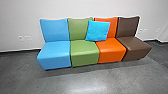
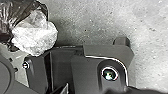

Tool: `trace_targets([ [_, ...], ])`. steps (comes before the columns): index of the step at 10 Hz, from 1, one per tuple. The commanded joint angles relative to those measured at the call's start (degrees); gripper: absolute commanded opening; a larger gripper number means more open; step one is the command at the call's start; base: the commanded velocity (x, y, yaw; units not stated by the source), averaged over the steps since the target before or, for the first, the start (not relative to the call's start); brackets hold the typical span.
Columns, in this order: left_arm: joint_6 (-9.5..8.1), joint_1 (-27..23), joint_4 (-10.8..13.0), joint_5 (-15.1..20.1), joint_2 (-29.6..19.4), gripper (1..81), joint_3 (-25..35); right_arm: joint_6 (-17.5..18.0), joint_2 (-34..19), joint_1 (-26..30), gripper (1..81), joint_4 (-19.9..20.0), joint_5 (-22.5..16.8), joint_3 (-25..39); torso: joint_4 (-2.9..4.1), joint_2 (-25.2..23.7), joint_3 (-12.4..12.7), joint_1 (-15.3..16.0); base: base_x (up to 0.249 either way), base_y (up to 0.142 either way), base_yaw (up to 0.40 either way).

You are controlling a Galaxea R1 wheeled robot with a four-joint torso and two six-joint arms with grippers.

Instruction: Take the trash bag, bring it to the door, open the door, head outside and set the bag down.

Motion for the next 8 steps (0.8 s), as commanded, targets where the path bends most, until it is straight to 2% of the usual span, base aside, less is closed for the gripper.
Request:
trace_targets([
  [1,0.70,-2.8,-0.3,4.1,-0.8,1.0,-0.4,-0.3,-1.6,2.8,81.1,1.5,-2.8,1.0,0.00,5.4,5.4,-3.5,0.000,0.000,0.000],
  [4,0.78,-1.4,-0.2,4.0,-1.5,1.0,-1.4,-0.6,-1.4,1.5,81.1,1.0,-1.6,0.1,0.00,11.5,11.6,-7.5,0.000,0.000,0.000],
  [5,1.05,-0.9,0.3,4.1,-1.4,1.0,-1.4,-0.7,-1.4,0.8,81.1,1.0,-1.4,0.1,0.00,13.5,8.0,-8.8,0.000,0.000,0.000],
  [7,1.84,2.4,5.9,4.1,-0.6,1.0,-1.4,-2.6,-1.3,-2.1,81.1,1.0,0.8,0.0,0.00,16.7,10.8,-11.1,0.000,0.000,0.000],
  [8,1.93,4.4,8.4,4.0,-0.3,1.0,-1.4,-3.2,-1.1,-3.9,81.1,1.0,2.1,-0.1,0.00,18.2,11.2,-12.0,0.000,0.000,0.000],
])
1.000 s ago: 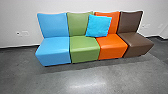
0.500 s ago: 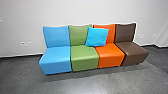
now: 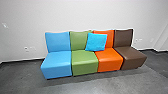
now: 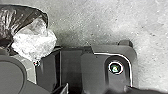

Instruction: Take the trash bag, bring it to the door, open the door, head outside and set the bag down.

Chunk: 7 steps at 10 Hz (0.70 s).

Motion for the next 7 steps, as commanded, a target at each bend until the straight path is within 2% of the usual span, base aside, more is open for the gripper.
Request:
trace_targets([
  [1,0.70,2.0,8.0,3.9,0.5,1.0,0.3,-1.8,-1.2,-0.8,81.1,0.8,-0.3,0.4,0.00,5.5,0.0,-3.5,0.000,0.000,0.000],
  [2,0.87,3.5,9.0,3.8,0.7,1.0,0.2,-1.7,-0.5,-2.3,81.1,0.3,0.8,-0.9,0.00,7.5,0.1,-4.8,0.000,0.000,0.000],
  [4,0.96,6.2,9.0,3.6,0.7,1.0,0.5,-2.8,1.0,-6.0,81.1,-0.2,2.5,-1.7,0.00,11.6,0.1,-7.5,0.000,0.000,0.000],
  [7,1.31,6.8,9.2,3.6,1.6,1.0,0.3,-3.4,3.3,-8.0,81.1,-0.4,3.5,-4.7,0.00,17.2,6.5,-11.1,0.000,0.000,0.000],
])
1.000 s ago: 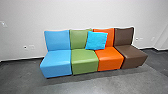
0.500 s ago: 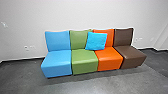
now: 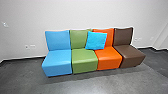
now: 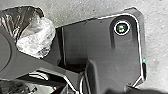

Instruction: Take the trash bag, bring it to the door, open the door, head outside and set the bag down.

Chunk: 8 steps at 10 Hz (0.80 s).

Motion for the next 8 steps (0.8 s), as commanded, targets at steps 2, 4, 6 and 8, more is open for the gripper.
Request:
trace_targets([
  [2,1.62,-2.6,0.5,5.3,1.2,1.0,0.0,-1.9,2.3,1.0,81.1,-0.1,-2.8,-4.1,0.00,7.2,7.1,-4.7,0.000,0.000,0.000],
  [4,1.80,-2.4,0.5,5.3,1.5,1.0,0.0,-1.9,2.5,0.9,81.1,-0.1,-2.8,-5.0,0.00,11.1,5.4,-7.3,0.000,0.000,0.000],
  [6,1.88,-2.1,0.7,5.3,1.5,1.0,0.0,-2.0,2.6,0.9,81.1,-0.2,-2.8,-5.4,0.00,14.0,6.3,-9.2,0.000,0.000,0.000],
  [8,2.85,0.7,2.5,5.3,2.9,1.0,0.0,-2.0,3.1,-0.1,81.1,-0.2,-2.2,-6.1,0.00,18.2,6.5,-11.9,0.000,0.000,0.000],
])
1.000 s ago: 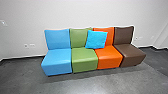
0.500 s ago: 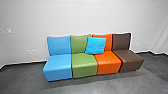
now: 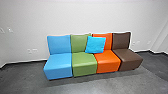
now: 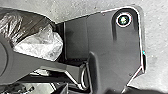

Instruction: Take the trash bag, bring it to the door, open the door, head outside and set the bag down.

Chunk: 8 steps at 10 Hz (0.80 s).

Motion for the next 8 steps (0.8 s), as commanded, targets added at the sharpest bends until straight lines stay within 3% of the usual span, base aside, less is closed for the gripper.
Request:
trace_targets([
  [1,1.33,1.7,3.0,4.3,1.2,1.0,0.1,-0.3,-1.1,1.4,81.1,-0.2,-3.0,-0.8,0.00,5.4,0.0,-3.5,0.000,0.000,0.000],
  [2,1.33,3.3,4.0,4.2,1.7,1.0,0.1,-0.3,-0.4,0.6,81.1,-0.2,-2.9,-2.3,0.00,7.3,0.0,-4.7,0.000,0.000,0.000],
  [3,1.33,4.6,5.6,3.2,1.9,1.0,0.1,-0.4,0.5,-0.1,81.1,-0.6,-2.9,-3.7,0.00,9.5,3.5,-6.1,0.000,0.000,0.000],
  [4,1.33,5.6,6.5,2.3,2.1,1.0,0.1,-0.4,1.4,-0.7,81.1,-1.0,-2.8,-4.8,0.00,11.2,4.1,-7.2,0.000,0.000,0.000],
  [8,1.33,6.4,6.7,2.2,2.0,1.0,0.1,-1.0,5.8,-2.5,81.1,-1.1,-2.8,-9.6,0.00,18.8,8.9,-12.1,0.000,0.000,0.000],
])
